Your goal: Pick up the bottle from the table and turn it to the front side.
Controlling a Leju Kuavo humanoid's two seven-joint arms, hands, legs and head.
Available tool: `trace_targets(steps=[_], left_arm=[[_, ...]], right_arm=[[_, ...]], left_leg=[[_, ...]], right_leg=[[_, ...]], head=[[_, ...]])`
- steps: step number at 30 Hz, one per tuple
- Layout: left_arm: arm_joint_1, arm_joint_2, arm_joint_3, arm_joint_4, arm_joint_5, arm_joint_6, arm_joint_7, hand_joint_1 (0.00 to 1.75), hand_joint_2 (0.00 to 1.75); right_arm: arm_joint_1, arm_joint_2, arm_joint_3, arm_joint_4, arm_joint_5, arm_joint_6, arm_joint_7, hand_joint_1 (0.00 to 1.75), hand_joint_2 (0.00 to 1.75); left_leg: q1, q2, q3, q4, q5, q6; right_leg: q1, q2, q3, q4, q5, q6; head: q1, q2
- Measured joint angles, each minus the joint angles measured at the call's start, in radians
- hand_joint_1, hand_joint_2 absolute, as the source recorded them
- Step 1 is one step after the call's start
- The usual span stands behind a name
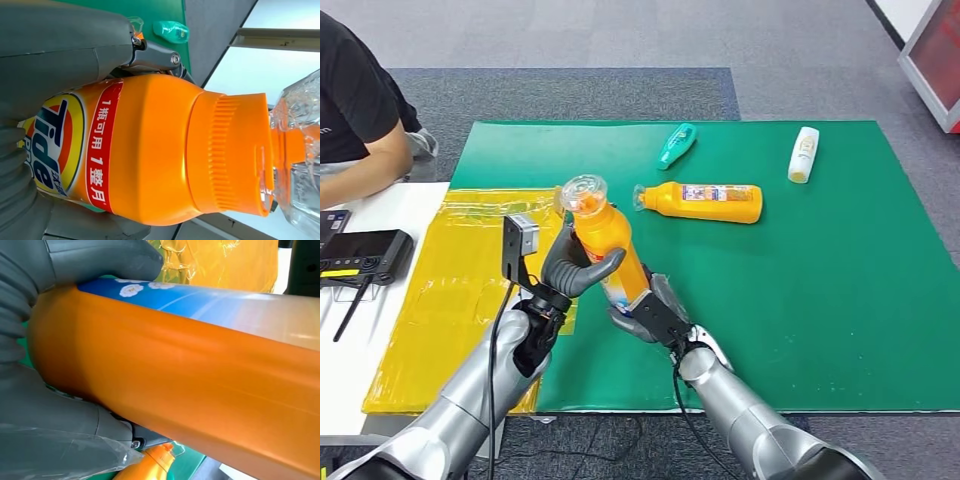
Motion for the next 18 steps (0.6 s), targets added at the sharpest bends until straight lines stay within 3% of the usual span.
trace_targets(steps=[2,3,6,7,12,18], left_arm=[[0.000,0.000,0.000,-0.003,-0.005,0.000,-0.002,1.75,1.75],[0.001,0.000,0.000,-0.005,-0.008,0.001,-0.003,1.60,1.75],[0.003,0.001,0.000,-0.012,-0.013,0.005,-0.003,0.47,1.75],[0.004,0.001,0.000,-0.014,-0.014,0.006,0.000,0.20,1.75],[0.009,0.004,0.003,-0.022,-0.013,0.011,0.018,0.00,1.75],[0.012,0.004,0.008,-0.022,-0.010,0.017,0.027,0.00,1.75]], right_arm=[[0.000,0.000,0.000,0.000,0.001,0.000,-0.001,1.75,1.75],[0.000,0.000,0.000,0.000,0.001,-0.001,-0.001,1.75,1.75],[0.000,0.000,0.003,-0.006,0.029,-0.039,0.004,1.75,1.75],[0.000,0.000,0.007,-0.008,0.050,-0.068,0.008,1.75,1.75],[-0.005,0.000,0.033,-0.016,0.147,-0.182,0.024,1.75,1.75],[-0.015,0.000,0.070,-0.021,0.226,-0.300,0.040,1.75,1.75]], left_leg=[[0.000,0.000,0.000,0.000,0.000,0.000],[0.000,0.000,0.000,0.000,0.000,0.000],[0.000,0.000,0.000,0.000,0.000,0.000],[0.000,0.000,0.000,0.000,0.000,0.000],[0.000,0.000,0.000,0.000,0.001,-0.001],[0.000,0.000,-0.001,0.000,0.001,-0.001]], right_leg=[[0.000,0.000,0.000,0.000,0.000,0.000],[0.000,0.000,0.000,0.000,0.000,0.000],[0.000,0.000,0.000,0.000,0.000,0.000],[0.000,0.000,0.000,0.000,0.000,0.000],[0.000,0.000,-0.001,0.000,0.000,0.000],[0.000,0.000,-0.002,0.000,0.001,0.000]], head=[[0.000,0.000],[0.000,0.000],[0.000,0.000],[0.000,0.000],[0.000,0.000],[0.000,0.000]])
